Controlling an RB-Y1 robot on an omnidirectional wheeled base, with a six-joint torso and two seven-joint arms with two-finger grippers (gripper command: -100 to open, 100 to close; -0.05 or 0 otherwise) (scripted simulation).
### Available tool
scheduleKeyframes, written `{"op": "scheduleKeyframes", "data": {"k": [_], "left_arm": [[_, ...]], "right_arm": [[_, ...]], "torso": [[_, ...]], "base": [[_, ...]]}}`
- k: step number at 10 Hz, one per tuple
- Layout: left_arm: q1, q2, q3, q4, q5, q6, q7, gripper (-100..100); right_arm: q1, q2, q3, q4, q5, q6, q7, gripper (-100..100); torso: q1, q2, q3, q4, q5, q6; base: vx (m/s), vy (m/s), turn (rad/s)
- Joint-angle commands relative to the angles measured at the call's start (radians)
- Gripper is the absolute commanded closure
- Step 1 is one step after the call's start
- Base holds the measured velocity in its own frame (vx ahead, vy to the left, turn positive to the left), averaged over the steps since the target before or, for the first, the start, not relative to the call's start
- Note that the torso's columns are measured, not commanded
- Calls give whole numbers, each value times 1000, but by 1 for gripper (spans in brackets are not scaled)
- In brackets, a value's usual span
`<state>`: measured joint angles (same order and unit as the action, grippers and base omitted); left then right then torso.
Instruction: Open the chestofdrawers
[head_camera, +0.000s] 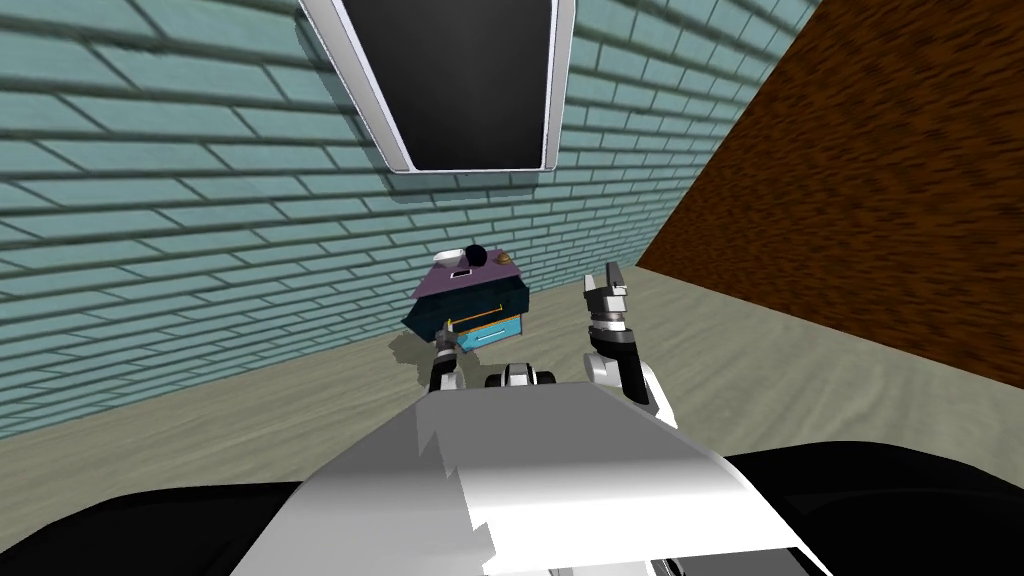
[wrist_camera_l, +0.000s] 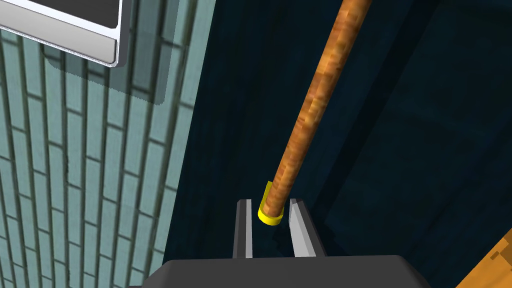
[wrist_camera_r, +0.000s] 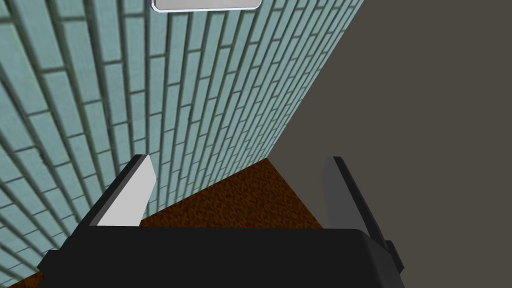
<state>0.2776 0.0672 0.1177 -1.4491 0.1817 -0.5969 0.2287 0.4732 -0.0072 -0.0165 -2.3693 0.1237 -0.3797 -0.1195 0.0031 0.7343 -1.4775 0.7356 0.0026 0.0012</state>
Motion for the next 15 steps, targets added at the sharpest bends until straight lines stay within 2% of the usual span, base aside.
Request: {"op": "scheduleKeyframes", "data": {"k": [1, 2, 4, 6, 7, 8, 9, 10, 11, 13, 14, 15], "left_arm": [[-75, 7, 4, 85, -14, -15, 9, 100], [-111, 7, 4, 117, -14, -15, 9, 100], [-121, 7, 4, 165, -14, -15, 9, 100], [-211, 13, 8, 231, -27, -34, 17, 100], [-221, 13, 8, 270, -27, -34, 17, 100], [-221, 13, 8, 279, -27, -34, 17, 100], [-274, 20, 13, 309, -40, -53, 25, 100], [-306, 20, 13, 333, -40, -53, 25, 100], [-321, 20, 13, 358, -40, -53, 25, 100], [-321, 20, 13, 392, -40, -53, 25, 100], [-375, 27, 18, 417, -54, -73, 33, 100], [-408, 27, 18, 443, -54, -73, 33, 100]], "right_arm": [[0, 0, 0, 0, 0, 0, 0, 0], [0, 0, 0, 0, 0, 0, 0, 0], [0, 0, 0, 0, 0, 0, 0, 0], [0, 0, 0, 0, 0, 0, 0, 0], [0, 0, 0, 0, 0, 0, 0, 0], [0, 0, 0, 0, 0, 0, 0, 0], [0, 0, 0, 0, 0, 0, 0, 0], [0, 0, 0, 0, 0, 0, 0, 0], [0, 0, 0, 0, 0, 0, 0, 0], [0, 0, 0, 0, 0, 0, 0, 0], [0, 0, 0, 0, 0, 0, 0, 0], [0, 0, 0, 0, 0, 0, 0, 0]], "torso": [[1, -4, -2, -4, 2, 1], [0, 0, 0, -3, 2, -1], [0, -3, -1, -3, 2, 0], [2, -3, -2, -5, 3, -2], [1, -1, -1, -4, 3, 0], [1, -5, -2, -6, 4, 1], [2, -9, -5, -9, 5, 2], [2, -5, -4, -6, 3, -1], [1, -1, -1, -3, 1, -1], [-1, -5, -3, -6, 2, 1], [1, -9, -5, -9, 4, 2], [0, -4, -3, -5, 2, 0]], "base": [[-106, -17, 136], [-110, -30, 126], [-26, -5, -2], [-105, -22, 140], [-54, -11, 6], [-15, 4, -4], [-90, -3, 169], [-112, -15, 85], [-56, -15, 6], [-2, -5, -3], [-96, -16, 164], [-120, -10, 105]]}}
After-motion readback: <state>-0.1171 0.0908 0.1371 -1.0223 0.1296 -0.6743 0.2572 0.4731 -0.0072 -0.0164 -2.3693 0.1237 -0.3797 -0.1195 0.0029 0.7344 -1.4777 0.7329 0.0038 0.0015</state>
